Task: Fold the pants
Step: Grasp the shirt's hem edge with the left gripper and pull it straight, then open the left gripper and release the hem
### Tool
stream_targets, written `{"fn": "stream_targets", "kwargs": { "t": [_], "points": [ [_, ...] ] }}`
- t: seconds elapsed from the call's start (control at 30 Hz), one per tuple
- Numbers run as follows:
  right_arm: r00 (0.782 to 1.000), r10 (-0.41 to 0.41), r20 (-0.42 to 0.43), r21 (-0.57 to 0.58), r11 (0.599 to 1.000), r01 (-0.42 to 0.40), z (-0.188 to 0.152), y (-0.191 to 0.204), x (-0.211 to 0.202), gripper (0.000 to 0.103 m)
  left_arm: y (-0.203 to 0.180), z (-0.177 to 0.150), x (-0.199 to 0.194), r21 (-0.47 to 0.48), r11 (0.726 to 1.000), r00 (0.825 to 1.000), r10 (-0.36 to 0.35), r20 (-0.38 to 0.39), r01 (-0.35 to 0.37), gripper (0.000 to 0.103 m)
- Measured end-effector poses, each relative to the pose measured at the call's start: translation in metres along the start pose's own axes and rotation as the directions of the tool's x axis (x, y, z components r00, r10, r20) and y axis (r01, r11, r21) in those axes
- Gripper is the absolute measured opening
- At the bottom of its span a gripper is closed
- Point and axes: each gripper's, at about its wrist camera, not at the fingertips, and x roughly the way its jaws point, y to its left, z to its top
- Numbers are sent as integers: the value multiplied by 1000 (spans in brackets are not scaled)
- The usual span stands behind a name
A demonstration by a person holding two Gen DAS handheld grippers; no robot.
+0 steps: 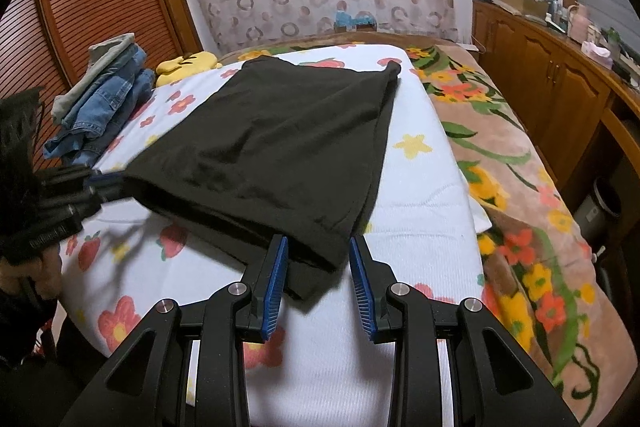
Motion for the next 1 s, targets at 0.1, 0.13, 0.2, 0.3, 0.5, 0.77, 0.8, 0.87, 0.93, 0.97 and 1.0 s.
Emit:
{"fn": "stream_targets", "kwargs": {
  "t": [0.1,0.13,0.2,0.3,0.5,0.77,0.8,0.87,0.93,0.97,1.0],
  "points": [
    [1000,4,-1,-2,1000,-4,-1,2,-1,33,0,0,1,7,1000,1000,12,-6,-12,10],
    [1000,6,-1,-1,1000,-6,-2,2,0,33,1,-1,3,6,1000,1000,15,-16,-15,10],
    [1000,10,-5,-1,1000,-10,-3,3,3,33,3,-4,7,1,1000,999,17,-29,-17,10],
    [1000,3,-4,-6,1000,-4,-3,4,5,33,7,-10,12,-14,1000,999,18,-49,-19,10],
    [999,19,37,-12,1000,-19,-1,3,-5,9,10,-14,17,-16,999,997,29,-66,-30,10],
    [998,38,58,-47,998,-35,-9,14,-25,7,11,-15,14,-16,999,998,37,-59,-38,10],
    [998,40,49,-48,998,-38,-11,15,-23,7,12,-16,15,-19,999,997,40,-64,-42,10],
    [999,44,25,-47,998,-43,-15,16,-16,8,14,-17,16,-27,998,996,46,-74,-49,10],
    [999,48,9,-42,998,-48,-16,17,-11,8,16,-19,20,-31,998,994,49,-94,-52,10],
    [999,48,3,-42,998,-48,-16,17,-9,8,17,-19,20,-33,998,994,50,-100,-53,10],
    [999,52,0,-41,998,-52,-16,17,-8,8,18,-20,20,-36,998,994,50,-101,-54,10]
  ]
}}
